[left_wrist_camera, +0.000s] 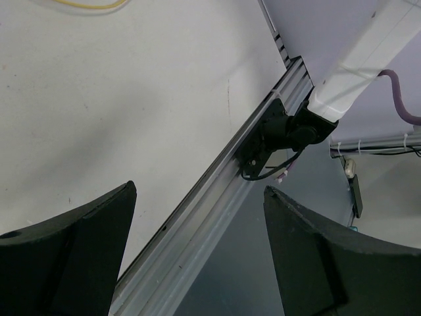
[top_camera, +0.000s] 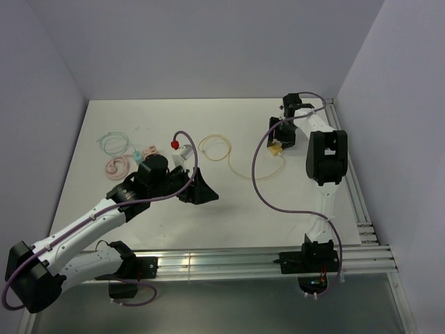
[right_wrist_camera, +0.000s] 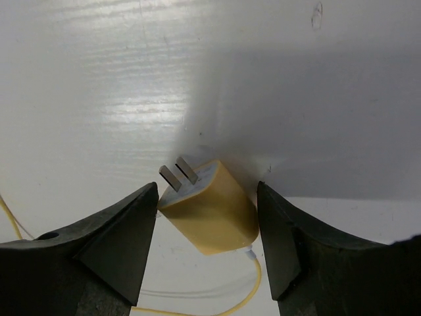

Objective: Insert the plug

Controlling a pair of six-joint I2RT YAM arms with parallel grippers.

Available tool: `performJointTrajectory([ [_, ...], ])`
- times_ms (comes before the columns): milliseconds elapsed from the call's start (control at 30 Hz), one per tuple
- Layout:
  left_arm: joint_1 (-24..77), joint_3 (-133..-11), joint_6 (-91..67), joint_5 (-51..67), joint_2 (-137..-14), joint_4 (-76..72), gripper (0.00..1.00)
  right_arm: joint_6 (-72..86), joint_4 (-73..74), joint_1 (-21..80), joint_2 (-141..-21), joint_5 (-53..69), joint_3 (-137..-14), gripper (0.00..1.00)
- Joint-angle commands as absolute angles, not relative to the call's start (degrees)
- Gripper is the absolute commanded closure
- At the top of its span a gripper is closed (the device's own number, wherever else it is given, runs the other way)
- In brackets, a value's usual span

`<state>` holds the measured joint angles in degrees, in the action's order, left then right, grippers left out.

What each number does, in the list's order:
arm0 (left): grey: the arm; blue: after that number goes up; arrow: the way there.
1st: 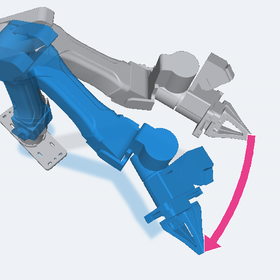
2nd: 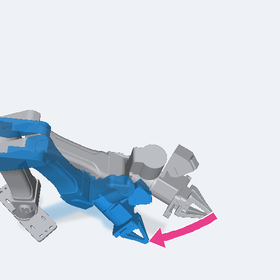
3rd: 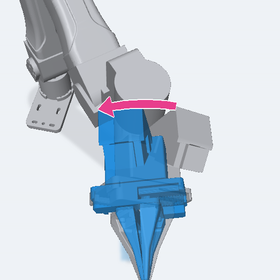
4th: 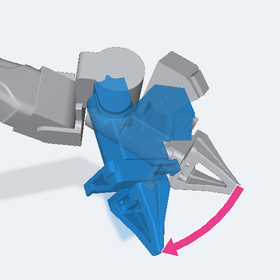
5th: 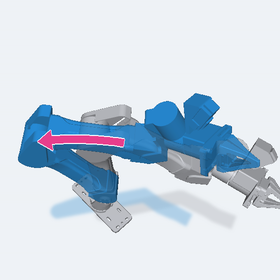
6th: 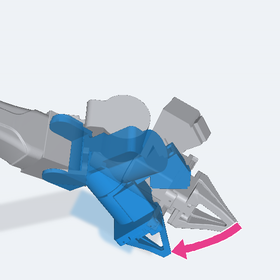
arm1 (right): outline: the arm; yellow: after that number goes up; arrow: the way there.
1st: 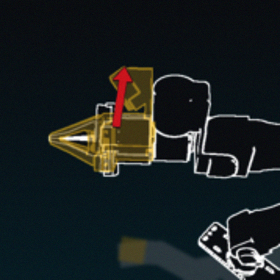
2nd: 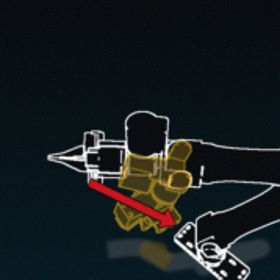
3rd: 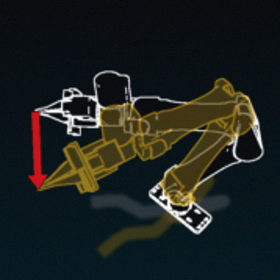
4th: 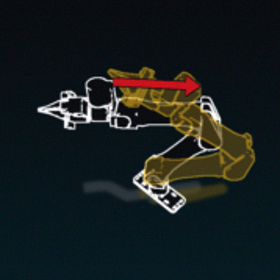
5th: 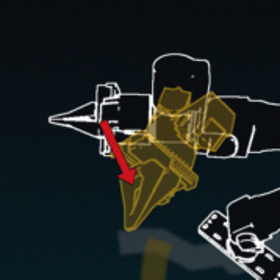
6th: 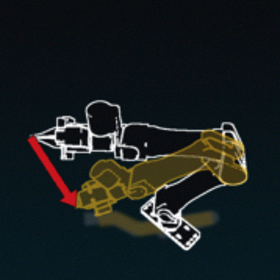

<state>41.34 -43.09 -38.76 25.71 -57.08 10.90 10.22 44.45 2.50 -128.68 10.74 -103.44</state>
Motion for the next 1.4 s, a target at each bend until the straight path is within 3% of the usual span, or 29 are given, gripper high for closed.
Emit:
performJointTrajectory([
  [0, 41.7, -42.9, -39.5, 27.3, -56.3, 8.4, 0.17, 9.8, 43.4, 3.0, -124.2, 8.6, -101.3, 0.31],
  [333, 41.7, -43.0, -39.5, 26.9, -55.4, 9.4, 0.17, 9.1, 43.8, 4.1, -124.2, 7.6, -99.8, 0.35],
  [567, 41.7, -41.8, -40.2, 27.0, -54.4, 9.0, 0.17, 10.4, 41.0, 4.5, -122.9, 12.4, -97.6, 0.26],
  [633, 41.7, -41.6, -40.2, 26.9, -54.1, 8.9, 0.17, 10.1, 41.7, 4.5, -123.1, 12.1, -97.7, 0.20],
  [1367, 41.9, -39.8, -41.0, 26.4, -50.8, 9.7, 0.17, 10.5, 41.5, 7.5, -118.7, 3.1, -90.4, 0.21],
])
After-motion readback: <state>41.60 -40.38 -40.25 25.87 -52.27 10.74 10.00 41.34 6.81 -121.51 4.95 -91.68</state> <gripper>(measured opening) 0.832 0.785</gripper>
